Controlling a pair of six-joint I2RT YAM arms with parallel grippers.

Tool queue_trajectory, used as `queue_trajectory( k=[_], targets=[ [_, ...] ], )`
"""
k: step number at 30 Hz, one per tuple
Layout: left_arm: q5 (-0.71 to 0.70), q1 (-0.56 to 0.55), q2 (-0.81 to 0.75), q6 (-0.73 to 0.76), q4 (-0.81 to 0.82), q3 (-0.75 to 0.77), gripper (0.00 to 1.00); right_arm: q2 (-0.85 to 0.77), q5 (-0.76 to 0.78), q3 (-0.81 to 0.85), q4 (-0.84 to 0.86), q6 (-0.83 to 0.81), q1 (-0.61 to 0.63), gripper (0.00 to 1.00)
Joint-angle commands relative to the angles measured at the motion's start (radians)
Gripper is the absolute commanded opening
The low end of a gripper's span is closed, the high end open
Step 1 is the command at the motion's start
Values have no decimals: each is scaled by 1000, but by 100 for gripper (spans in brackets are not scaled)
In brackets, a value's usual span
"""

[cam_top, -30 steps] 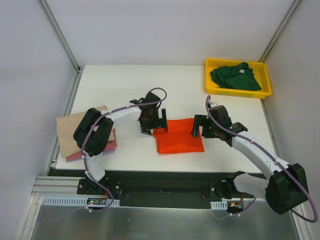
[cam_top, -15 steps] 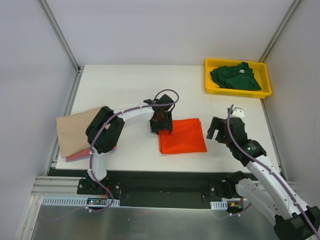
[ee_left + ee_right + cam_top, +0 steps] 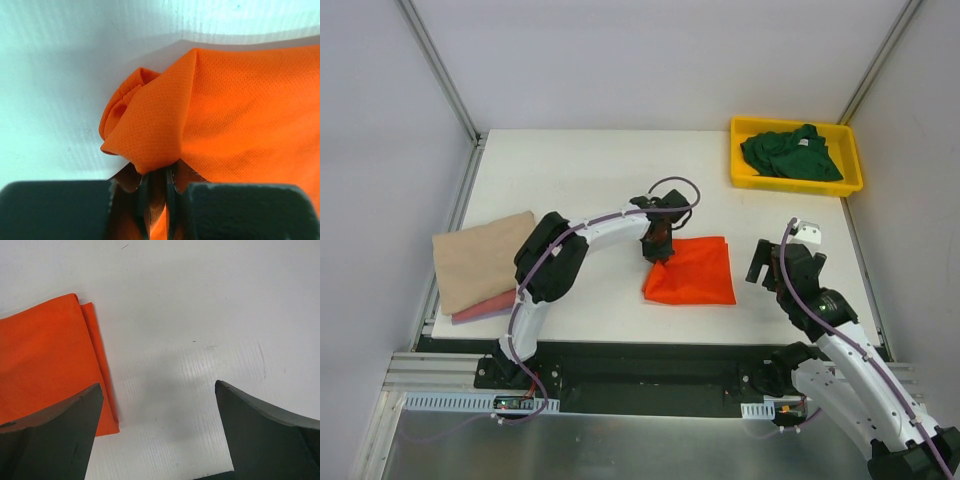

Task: Fold and stack the t-shirts
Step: Put the neatly folded tshirt into the corner of the board with the left arm

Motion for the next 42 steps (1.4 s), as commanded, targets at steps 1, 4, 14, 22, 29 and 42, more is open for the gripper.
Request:
queue_trajectory(
  k=[1,4,14,22,29,42],
  targets=[
    [-337,-7,-27,111,-83,-51,0,-15,100,-3,3,-55,-5,96],
    [-501,-6,-158,189,-82,-111,0,-9,105,-9,31,-86,-8,96],
    [-878,14,-511,562,-31,-411,0,-9,74,-28,60,-87,-10,96],
    [-588,227,-794,813,-34,-475,0,-31,69,-37,61,-87,-11,96],
    [-402,372,-927,999,-34,-449,0,-20,62,-40,64,-82,-11,96],
    [-309,442,-1031,1059,-164,-311,0,-1,51,-43,67,-79,-11,96]
  ],
)
